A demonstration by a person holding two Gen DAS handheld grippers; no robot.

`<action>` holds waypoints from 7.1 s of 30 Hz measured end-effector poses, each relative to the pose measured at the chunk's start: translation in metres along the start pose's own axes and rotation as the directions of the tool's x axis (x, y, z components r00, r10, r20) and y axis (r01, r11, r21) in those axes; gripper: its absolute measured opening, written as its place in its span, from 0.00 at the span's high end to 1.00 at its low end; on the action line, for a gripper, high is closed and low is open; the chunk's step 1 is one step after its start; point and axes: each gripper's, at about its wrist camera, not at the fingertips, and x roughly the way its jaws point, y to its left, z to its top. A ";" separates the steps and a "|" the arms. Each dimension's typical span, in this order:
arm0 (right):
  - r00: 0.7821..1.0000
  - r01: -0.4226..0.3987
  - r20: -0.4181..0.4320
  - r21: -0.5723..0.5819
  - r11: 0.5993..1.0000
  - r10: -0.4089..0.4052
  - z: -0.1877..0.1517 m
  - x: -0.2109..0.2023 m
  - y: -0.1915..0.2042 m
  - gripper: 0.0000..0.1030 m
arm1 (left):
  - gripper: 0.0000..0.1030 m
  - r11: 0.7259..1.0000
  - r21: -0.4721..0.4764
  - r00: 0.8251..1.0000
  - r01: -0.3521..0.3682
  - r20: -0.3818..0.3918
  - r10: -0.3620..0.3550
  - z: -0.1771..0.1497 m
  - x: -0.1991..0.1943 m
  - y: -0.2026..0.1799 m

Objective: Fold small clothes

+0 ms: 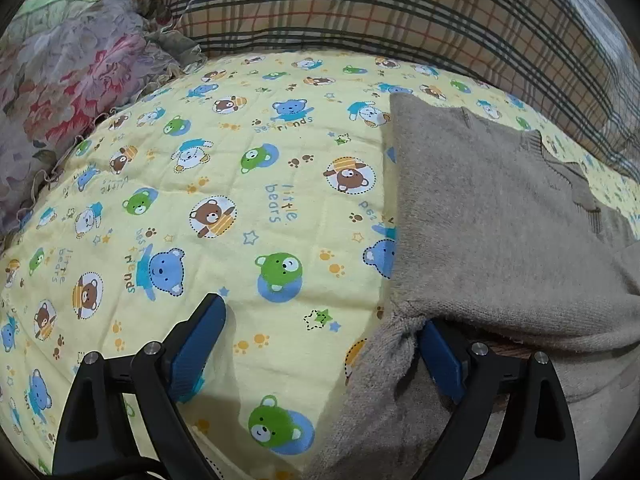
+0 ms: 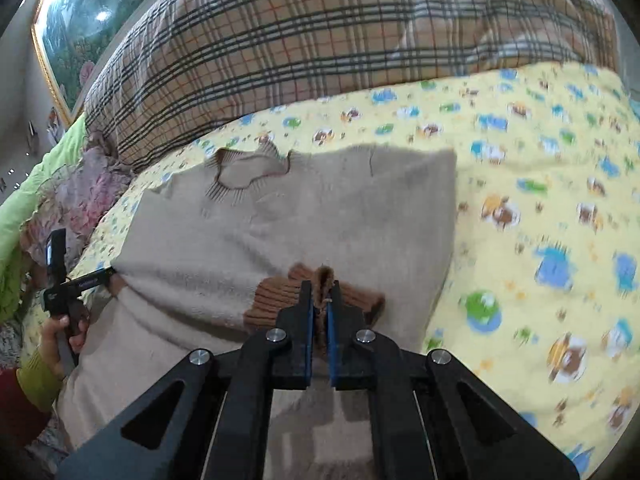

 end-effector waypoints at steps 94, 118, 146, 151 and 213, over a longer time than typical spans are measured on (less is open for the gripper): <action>0.999 0.017 -0.053 0.160 0.987 -0.009 -0.058 -0.066 0.071 0.55 | 0.12 0.971 0.119 0.976 0.208 -0.087 -0.198 -0.030 -0.101 -0.037; 1.000 0.005 0.011 0.214 0.977 -0.008 -0.176 -0.167 0.086 0.46 | 0.12 0.949 -0.027 0.925 0.313 -0.218 -0.312 -0.175 -0.178 0.052; 0.991 -0.105 -0.060 0.195 0.975 0.119 -0.256 -0.173 0.074 0.53 | 0.89 0.912 0.140 0.909 0.385 -0.232 -0.347 -0.210 -0.196 0.024; 0.977 -0.167 -0.101 0.174 0.970 0.186 -0.264 -0.162 0.076 0.70 | 0.85 0.908 0.101 0.889 0.407 -0.271 -0.368 -0.211 -0.189 0.040; 0.988 -0.121 0.147 0.485 0.866 0.055 0.066 0.069 -0.064 0.90 | 0.89 0.935 -0.046 0.936 0.351 0.004 -0.351 0.113 0.054 -0.064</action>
